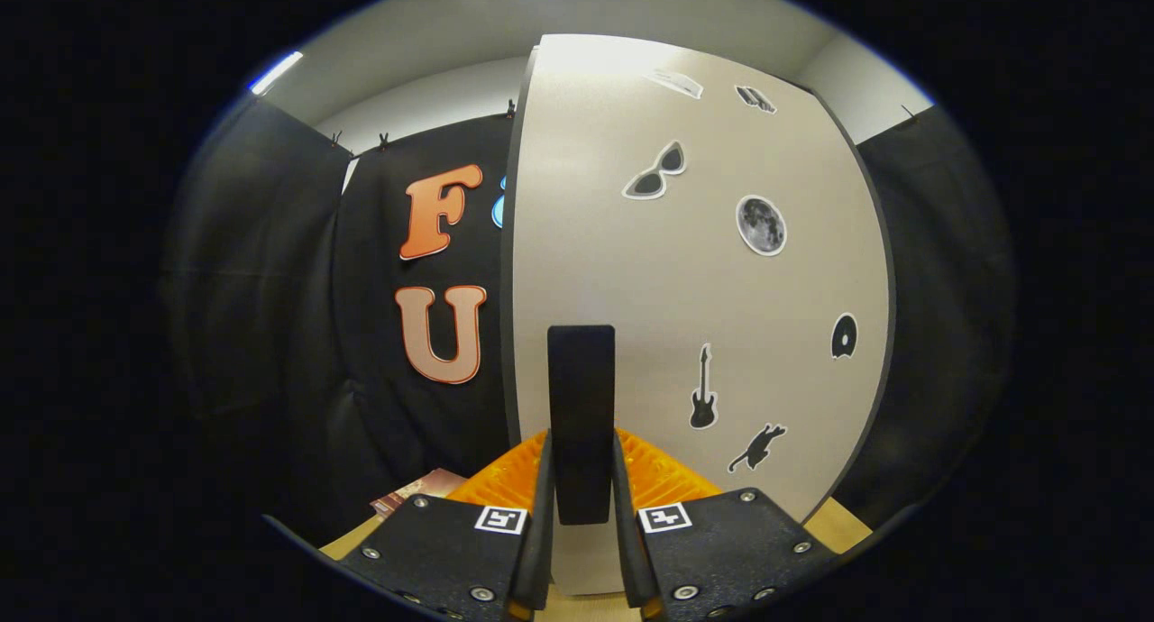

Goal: Open the shoe cabinet door, grab the shoes and put them into the shoe cabinet, then close the shoe cabinet door.

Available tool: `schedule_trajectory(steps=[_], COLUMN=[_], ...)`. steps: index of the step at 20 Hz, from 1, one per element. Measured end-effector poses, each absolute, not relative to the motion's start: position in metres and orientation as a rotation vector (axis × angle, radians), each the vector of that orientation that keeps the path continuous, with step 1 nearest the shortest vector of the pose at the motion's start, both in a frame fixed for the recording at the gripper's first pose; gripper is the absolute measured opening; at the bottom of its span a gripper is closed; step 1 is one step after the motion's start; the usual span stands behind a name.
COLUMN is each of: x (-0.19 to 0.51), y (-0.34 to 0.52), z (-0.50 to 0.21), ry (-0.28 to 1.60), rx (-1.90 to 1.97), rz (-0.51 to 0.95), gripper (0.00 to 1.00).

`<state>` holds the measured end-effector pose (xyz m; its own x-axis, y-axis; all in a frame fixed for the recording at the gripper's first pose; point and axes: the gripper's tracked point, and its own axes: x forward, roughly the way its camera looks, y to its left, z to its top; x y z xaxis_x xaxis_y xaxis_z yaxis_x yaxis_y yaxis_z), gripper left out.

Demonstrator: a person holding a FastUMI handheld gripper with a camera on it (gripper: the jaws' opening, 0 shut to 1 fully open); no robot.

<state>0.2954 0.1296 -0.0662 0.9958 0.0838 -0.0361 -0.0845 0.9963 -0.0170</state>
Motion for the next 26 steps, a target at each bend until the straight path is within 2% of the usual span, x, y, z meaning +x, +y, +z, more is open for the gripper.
schedule_trajectory(steps=[16,26], x=[0.178,0.116], y=[0.055,-0.016], z=[-0.064,-0.060], ry=[0.018,0.005], rx=[0.027,0.000], rz=[0.123,0.075], gripper=[0.30,0.29])
